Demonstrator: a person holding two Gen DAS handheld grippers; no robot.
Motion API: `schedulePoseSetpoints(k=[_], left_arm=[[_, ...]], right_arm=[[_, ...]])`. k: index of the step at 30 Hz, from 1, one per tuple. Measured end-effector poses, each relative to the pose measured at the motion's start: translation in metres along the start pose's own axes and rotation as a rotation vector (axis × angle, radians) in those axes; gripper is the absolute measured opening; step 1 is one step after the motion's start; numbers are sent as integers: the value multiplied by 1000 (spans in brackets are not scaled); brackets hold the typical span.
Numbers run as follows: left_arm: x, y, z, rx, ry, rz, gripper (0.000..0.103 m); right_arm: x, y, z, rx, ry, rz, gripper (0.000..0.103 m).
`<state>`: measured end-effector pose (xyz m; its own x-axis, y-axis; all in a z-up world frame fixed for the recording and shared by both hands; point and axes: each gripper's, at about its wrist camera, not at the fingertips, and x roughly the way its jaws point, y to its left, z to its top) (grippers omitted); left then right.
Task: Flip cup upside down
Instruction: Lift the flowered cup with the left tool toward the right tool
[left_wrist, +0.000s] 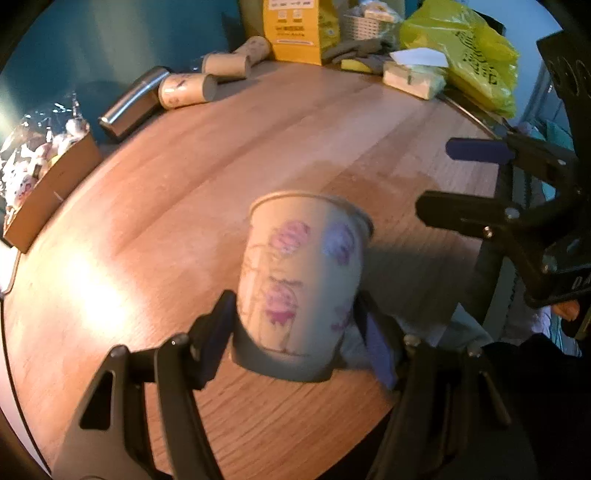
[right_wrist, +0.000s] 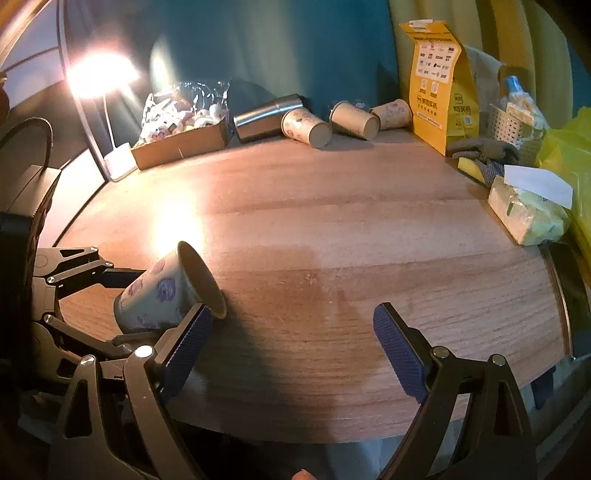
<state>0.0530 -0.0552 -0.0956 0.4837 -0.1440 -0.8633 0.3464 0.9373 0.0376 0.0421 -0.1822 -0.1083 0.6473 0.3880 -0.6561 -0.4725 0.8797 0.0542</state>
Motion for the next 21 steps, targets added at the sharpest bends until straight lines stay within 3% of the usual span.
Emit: schedulePoseSetpoints(k=[4,8,12,16,21], left_arm=[[2,-3,1,17,-2,-5,67],[-1,-3,0,5,-19,-3,80],[-13,4,-6,-54,-47,2,84],[-31,16,-27,-164,-81,8,89],[-50,30,-61,-303,-125,-3,89]], right_arm=[[1,5,0,-7,3,-14,91],[2,8,3,-25,8,-16,91],[3,17,11,-102,30,16,91],[2,38,25,-312,51,45,91],[7,85,35,-742,124,116,91]])
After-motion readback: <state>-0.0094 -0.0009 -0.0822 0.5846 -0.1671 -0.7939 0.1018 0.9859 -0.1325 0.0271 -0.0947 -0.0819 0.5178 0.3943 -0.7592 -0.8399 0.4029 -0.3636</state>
